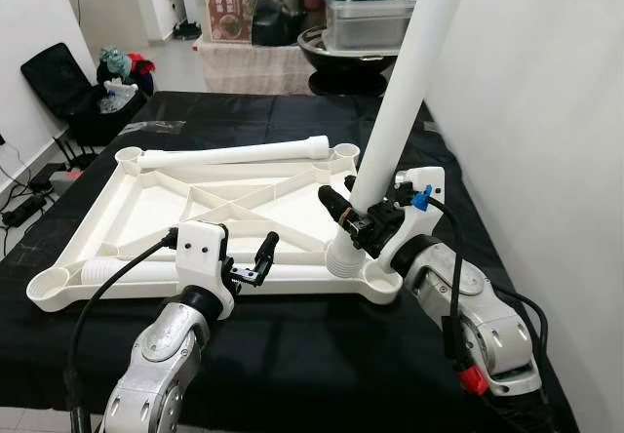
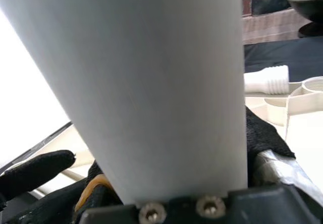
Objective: Building children table
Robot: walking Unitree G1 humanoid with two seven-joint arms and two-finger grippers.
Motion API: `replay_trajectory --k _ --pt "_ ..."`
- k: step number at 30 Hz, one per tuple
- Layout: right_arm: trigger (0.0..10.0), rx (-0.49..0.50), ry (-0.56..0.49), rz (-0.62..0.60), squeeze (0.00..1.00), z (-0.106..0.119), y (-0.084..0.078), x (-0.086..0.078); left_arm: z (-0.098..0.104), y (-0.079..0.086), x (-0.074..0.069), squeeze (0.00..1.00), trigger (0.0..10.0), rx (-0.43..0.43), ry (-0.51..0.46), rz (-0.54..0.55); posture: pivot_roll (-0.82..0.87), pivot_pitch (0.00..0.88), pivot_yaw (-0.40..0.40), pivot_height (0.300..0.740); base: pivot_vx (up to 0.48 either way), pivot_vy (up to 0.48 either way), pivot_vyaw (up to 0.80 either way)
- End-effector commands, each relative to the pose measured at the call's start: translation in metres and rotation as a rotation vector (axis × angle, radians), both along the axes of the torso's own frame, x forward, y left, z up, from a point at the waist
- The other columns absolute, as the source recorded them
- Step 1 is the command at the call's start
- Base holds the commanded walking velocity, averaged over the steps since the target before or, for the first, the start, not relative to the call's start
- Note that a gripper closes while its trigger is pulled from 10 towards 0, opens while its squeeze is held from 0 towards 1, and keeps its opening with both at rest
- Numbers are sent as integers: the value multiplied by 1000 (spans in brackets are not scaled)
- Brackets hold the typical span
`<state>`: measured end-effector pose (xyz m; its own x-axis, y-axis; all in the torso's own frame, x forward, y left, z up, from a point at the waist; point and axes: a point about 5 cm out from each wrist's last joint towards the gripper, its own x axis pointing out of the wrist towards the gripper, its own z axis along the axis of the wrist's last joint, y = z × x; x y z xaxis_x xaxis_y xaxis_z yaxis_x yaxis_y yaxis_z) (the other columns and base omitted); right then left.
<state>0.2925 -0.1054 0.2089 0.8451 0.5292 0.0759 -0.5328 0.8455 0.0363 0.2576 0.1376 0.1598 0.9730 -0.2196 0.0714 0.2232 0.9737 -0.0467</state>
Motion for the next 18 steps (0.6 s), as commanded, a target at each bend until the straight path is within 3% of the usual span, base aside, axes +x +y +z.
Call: replay_trajectory --k 1,6,14,18 --pt "10000 2 -30 0 0 7 -1 -1 1 0 1 0 10000 -1 -12 5 -76 1 -11 740 262 0 0" --pt "10000 -1 -31 3 0 7 0 -1 1 0 1 0 10000 -2 -14 9 -76 2 -12 740 252 0 0" --pt "10000 -15 -30 22 0 6 2 -3 -2 3 1 0 10000 -5 0 37 -76 9 -10 740 0 0 0" --pt "10000 -26 -31 34 0 6 3 -4 -5 1 -2 0 10000 6 17 13 -76 14 -9 740 0 -467 0"
